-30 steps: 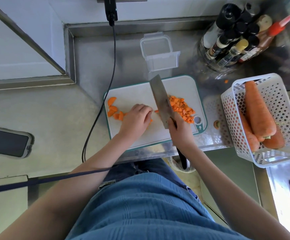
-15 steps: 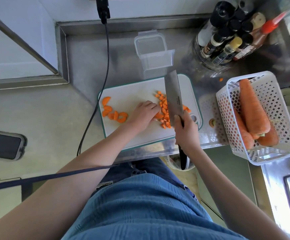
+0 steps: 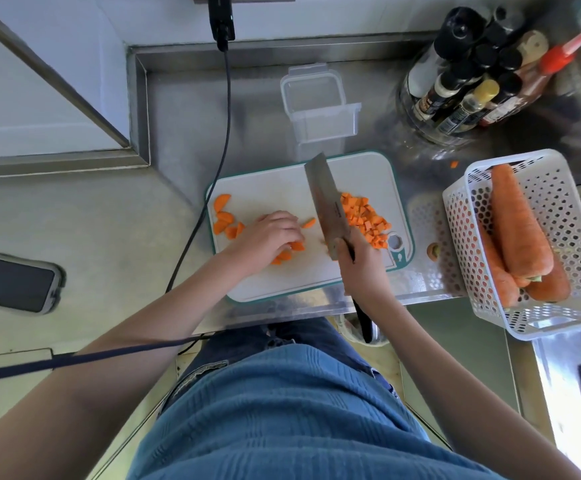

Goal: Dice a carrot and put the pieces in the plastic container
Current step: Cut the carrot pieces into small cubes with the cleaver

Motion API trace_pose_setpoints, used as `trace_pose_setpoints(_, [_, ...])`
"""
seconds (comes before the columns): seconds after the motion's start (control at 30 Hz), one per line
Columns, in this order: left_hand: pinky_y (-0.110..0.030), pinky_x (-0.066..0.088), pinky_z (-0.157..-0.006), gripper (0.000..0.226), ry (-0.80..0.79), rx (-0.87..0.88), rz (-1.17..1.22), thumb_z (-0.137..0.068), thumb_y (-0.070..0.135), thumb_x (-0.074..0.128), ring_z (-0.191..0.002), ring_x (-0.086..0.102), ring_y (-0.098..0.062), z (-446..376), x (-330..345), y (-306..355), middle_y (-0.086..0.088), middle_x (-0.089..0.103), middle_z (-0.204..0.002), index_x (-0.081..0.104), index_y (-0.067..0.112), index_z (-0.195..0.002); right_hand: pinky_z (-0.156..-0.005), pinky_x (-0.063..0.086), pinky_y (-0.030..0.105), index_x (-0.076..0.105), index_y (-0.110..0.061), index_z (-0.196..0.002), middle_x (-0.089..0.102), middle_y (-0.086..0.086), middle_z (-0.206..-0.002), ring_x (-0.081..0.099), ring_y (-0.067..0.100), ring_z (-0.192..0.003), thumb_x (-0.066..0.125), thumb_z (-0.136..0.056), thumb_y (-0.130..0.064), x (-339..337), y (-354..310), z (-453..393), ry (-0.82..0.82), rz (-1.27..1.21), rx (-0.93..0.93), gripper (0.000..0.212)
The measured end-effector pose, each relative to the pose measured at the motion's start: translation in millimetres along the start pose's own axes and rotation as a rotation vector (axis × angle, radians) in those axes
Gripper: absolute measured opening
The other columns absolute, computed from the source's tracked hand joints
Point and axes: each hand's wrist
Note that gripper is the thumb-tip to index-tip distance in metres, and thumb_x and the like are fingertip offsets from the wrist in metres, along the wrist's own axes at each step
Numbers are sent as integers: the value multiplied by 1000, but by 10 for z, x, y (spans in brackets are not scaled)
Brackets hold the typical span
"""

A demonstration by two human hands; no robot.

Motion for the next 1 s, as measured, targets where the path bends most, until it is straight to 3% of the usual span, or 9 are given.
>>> trace_pose_setpoints(0.07, [-40, 44, -97, 39, 169, -117, 54, -72, -18, 56, -111, 56, -31, 78, -24, 83, -13, 67, -107, 69, 3, -102, -48, 24, 32, 38, -11, -82, 40, -2, -55, 35, 14, -48, 41, -100, -15, 67, -34, 34, -37, 34, -24, 19])
trace_pose_setpoints(0.17, [-34, 44, -91, 46, 435, -349, 82, -64, -25, 45, -103, 55, -31, 387, -77, 145, -14, 63, -101, 66, 1, -95, -48, 26, 32, 36, -13, -84, 40, -1, -55, 39, 22, -49, 41, -101, -19, 171, -86, 74, -106, 102, -74, 19])
trace_pose_setpoints(0.27, [-28, 43, -82, 33, 461, -498, 92, -75, -17, 49, -95, 55, -28, 502, -89, 97, -10, 61, -96, 65, 3, -95, -47, 30, 32, 35, -15, -88, 46, 5, -60, 45, 30, -54, 39, -102, -25, 259, -123, 70, -149, 197, -110, 18])
trace_pose_setpoints(0.4, [-18, 41, -69, 6, 540, -508, 189, -89, 11, 60, -74, 55, -18, 289, -268, 193, 7, 53, -78, 63, 6, -86, -42, 26, 29, 36, -15, -91, 49, 7, -63, 48, 30, -54, 37, -103, -26, 318, -124, 28, -160, 315, -144, 16])
trace_pose_setpoints(0.57, [-36, 40, -57, 50, 433, -770, 452, -90, 51, 47, -59, 53, -27, -103, -359, 236, -14, 61, -65, 38, 15, -56, -49, 34, 31, 31, -17, -90, 49, 10, -64, 51, 33, -57, 34, -103, -25, 360, -113, 0, -161, 381, -162, 16])
trace_pose_setpoints(0.7, [-21, 22, -40, 44, 318, -823, 365, -89, 34, 55, -43, 36, -15, -247, -344, 209, -1, 41, -47, 46, 5, -57, -51, 43, 38, 34, -15, -92, 55, 16, -70, 54, 35, -59, 34, -103, -24, 374, -117, 6, -154, 404, -170, 14])
trace_pose_setpoints(0.77, [-21, 21, -39, 39, 301, -851, 379, -89, 26, 53, -43, 35, -14, -266, -313, 181, -2, 42, -48, 50, 1, -59, -52, 44, 39, 38, -12, -99, 54, 16, -71, 54, 34, -61, 33, -103, -23, 411, -107, 1, -168, 418, -151, 13])
trace_pose_setpoints(0.87, [-24, 18, -42, 42, 283, -902, 364, -90, 21, 51, -43, 31, -12, -279, -242, 176, 1, 35, -47, 35, 10, -53, -55, 41, 37, 39, -9, -113, 51, 14, -73, 51, 32, -65, 32, -103, -23, 462, -88, 2, -218, 479, -105, 18])
trace_pose_setpoints(1.0, [-29, 24, -46, 43, 263, -868, 381, -94, 29, 50, -48, 35, -15, -325, -224, 170, -2, 39, -52, 36, 9, -58, -54, 39, 34, 40, -11, -103, 53, 12, -71, 54, 32, -64, 34, -103, -25, 407, -68, -49, -230, 384, -89, 15])
Point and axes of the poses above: each hand's wrist, its own z-axis away from the middle knuckle, its own x-axis out of the palm, y = z × x
